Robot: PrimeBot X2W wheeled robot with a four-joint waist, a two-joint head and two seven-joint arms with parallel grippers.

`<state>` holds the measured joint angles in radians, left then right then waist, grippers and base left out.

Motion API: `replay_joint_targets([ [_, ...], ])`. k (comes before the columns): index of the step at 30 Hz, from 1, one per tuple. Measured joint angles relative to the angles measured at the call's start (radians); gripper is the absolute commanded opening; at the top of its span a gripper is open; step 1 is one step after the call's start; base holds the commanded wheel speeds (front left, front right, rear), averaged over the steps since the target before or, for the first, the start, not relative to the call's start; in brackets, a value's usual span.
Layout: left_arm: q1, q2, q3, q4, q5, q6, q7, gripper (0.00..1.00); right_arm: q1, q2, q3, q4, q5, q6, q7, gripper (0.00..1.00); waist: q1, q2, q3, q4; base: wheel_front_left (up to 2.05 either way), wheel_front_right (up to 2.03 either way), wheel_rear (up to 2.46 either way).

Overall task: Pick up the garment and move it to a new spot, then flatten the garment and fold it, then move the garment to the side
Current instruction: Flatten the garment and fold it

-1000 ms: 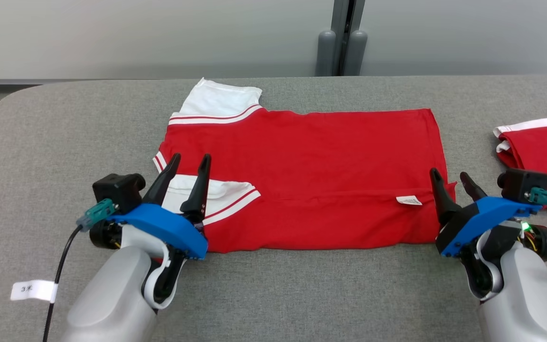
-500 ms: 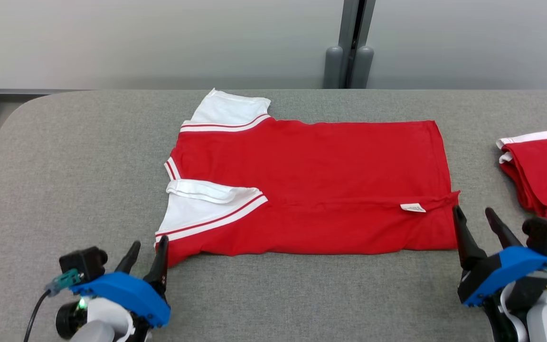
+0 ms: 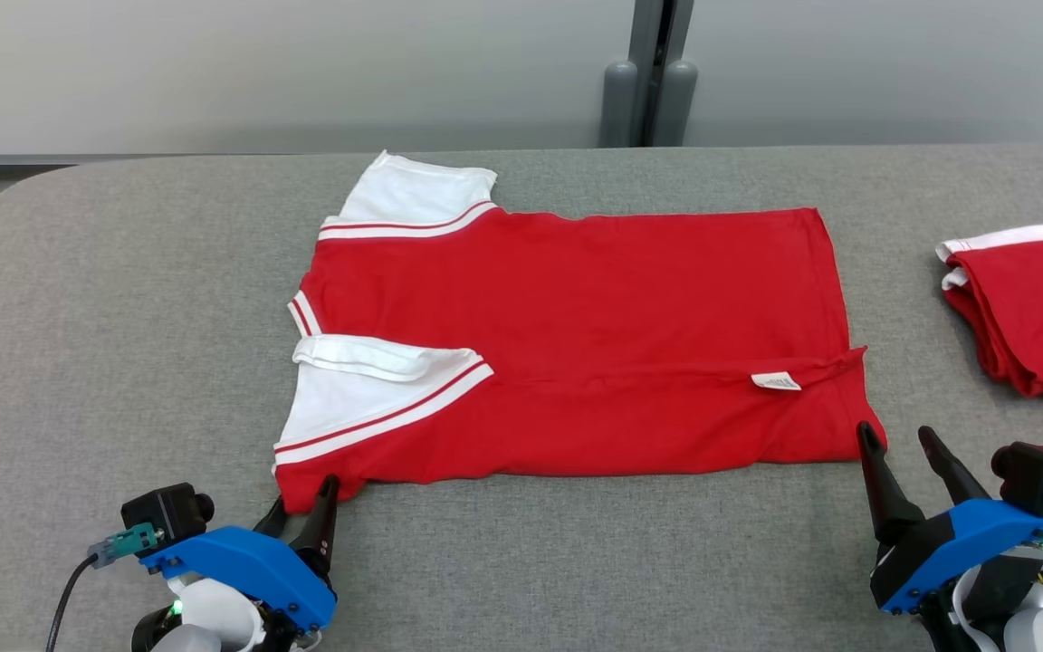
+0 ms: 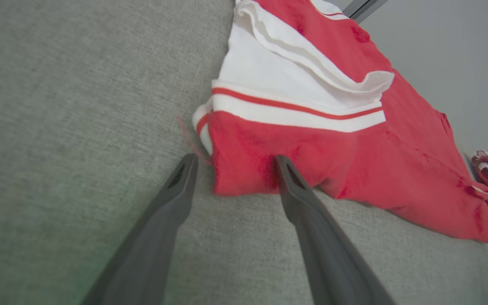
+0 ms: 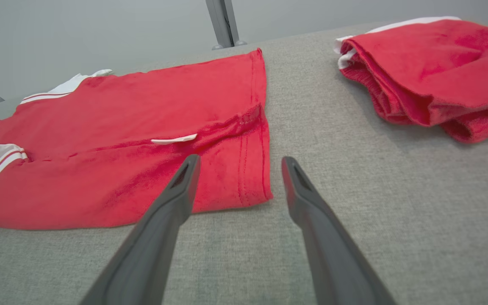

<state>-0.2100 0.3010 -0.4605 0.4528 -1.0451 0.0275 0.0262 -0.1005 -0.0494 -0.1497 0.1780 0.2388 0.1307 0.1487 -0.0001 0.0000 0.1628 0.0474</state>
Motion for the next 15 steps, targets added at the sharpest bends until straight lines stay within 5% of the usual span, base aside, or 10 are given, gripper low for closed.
replay_joint_targets([
  [3,-0.002,0.0,0.0,0.004,-0.005,0.008,0.013,1.0,-0.007,0.0,0.004,0.009,0.0,0.0,-0.001,1.0,0.0,0.0,0.012,-0.011,0.0,0.0,0.0],
  [5,-0.006,-0.001,0.001,0.007,-0.01,0.008,0.015,0.38,-0.019,0.0,0.004,0.024,0.0,0.0,-0.007,1.0,0.0,0.0,0.018,-0.015,0.0,0.0,0.0],
  [7,-0.011,-0.002,0.001,0.012,-0.011,0.007,0.016,0.0,-0.029,0.0,0.004,0.043,0.003,0.0,-0.011,1.0,0.0,0.0,0.023,-0.017,0.0,0.0,0.0],
  [15,-0.02,-0.006,-0.001,0.018,0.003,-0.008,-0.021,0.0,-0.094,0.0,0.014,0.194,0.02,0.0,-0.028,1.0,0.0,0.0,0.031,-0.003,0.0,0.0,0.0],
])
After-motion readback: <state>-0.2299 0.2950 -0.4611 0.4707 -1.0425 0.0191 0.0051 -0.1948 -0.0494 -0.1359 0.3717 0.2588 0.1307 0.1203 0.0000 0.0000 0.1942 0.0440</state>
